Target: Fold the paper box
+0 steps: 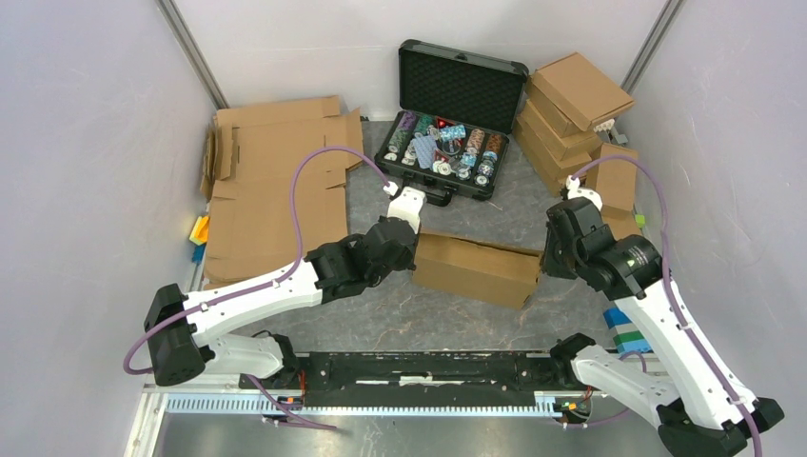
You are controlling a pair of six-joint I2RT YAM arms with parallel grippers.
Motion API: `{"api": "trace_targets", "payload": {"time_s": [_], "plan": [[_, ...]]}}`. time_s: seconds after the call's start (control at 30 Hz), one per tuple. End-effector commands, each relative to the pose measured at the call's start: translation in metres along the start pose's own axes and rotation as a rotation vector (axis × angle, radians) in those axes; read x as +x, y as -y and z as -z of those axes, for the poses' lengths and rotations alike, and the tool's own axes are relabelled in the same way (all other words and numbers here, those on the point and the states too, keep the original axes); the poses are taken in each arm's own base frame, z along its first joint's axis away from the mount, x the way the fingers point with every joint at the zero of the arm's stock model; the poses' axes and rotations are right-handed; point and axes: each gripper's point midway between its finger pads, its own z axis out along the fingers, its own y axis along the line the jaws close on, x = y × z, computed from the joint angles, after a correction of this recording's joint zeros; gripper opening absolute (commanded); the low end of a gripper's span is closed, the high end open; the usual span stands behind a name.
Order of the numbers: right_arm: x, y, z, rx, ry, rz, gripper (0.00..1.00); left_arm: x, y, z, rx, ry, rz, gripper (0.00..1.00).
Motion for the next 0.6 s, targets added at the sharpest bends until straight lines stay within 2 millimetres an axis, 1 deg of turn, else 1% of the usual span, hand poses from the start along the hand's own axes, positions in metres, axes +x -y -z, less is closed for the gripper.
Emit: {"api": "trace_targets", "payload": {"time_s": [0.0, 0.07, 0.1, 0.2, 0.4, 0.57], "plan": [[-0.014, 0.002, 0.011, 0.005, 0.048, -0.008, 0.18, 0.006, 0.001, 0.003, -0.007, -0.033, -0.013, 0.09], [-0.013, 0.001, 0.012, 0.002, 0.046, -0.013, 0.11, 0.005, 0.0, 0.003, -0.008, -0.031, -0.013, 0.09], [-0.011, 0.001, 0.01, 0.001, 0.039, -0.011, 0.09, 0.006, 0.0, 0.003, -0.009, -0.031, -0.013, 0.09], [0.001, 0.003, 0.002, 0.012, -0.001, 0.0, 0.01, 0.005, 0.001, 0.003, -0.006, -0.031, -0.013, 0.09], [0.02, 0.005, -0.008, 0.011, -0.06, 0.014, 0.0, 0.004, 0.0, 0.004, -0.006, -0.027, -0.011, 0.09], [0.038, 0.011, -0.017, 0.027, -0.106, 0.031, 0.0, 0.005, 0.001, 0.004, -0.003, -0.029, -0.011, 0.09]]}}
